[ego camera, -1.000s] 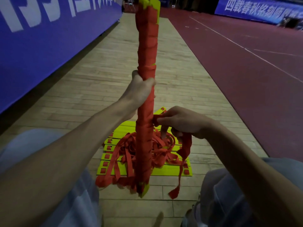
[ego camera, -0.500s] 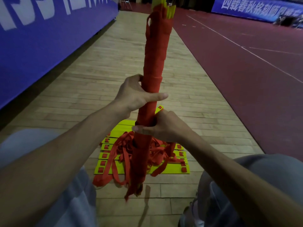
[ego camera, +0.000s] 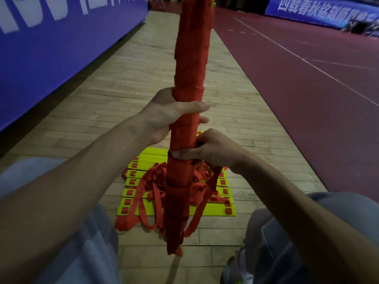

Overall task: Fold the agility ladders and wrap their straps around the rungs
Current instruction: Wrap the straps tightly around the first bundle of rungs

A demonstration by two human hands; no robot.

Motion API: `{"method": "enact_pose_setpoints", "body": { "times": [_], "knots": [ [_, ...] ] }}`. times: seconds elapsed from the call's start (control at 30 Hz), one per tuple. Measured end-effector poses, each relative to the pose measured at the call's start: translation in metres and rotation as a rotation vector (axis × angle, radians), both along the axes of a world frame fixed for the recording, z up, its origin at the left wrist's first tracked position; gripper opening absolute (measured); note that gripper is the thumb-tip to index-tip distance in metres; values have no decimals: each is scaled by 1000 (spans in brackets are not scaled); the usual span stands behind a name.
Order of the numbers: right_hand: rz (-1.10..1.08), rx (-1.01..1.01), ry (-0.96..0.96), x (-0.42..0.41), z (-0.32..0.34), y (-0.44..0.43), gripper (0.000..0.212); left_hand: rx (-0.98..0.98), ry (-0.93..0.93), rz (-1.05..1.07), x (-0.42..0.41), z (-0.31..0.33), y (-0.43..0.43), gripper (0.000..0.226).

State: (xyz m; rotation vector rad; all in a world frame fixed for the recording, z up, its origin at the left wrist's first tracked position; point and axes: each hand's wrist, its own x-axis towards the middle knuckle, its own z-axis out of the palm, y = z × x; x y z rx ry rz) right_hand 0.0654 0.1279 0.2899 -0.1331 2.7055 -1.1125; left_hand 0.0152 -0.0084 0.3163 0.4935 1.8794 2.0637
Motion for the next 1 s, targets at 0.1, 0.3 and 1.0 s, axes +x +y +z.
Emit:
{"method": "enact_pose_setpoints", "body": {
  "times": [0.1,0.3,1.0],
  "knots": [
    [83,-26,-76,2,5,3,30,-45,99,60,5,-1,0,28],
    [90,42,-107,-5,4,12,21,25,109,226,-3,-10,10,24],
    [-131,-123,-181,0,13,13,27,-117,184,184,-18,-20,10,13]
  ]
}}
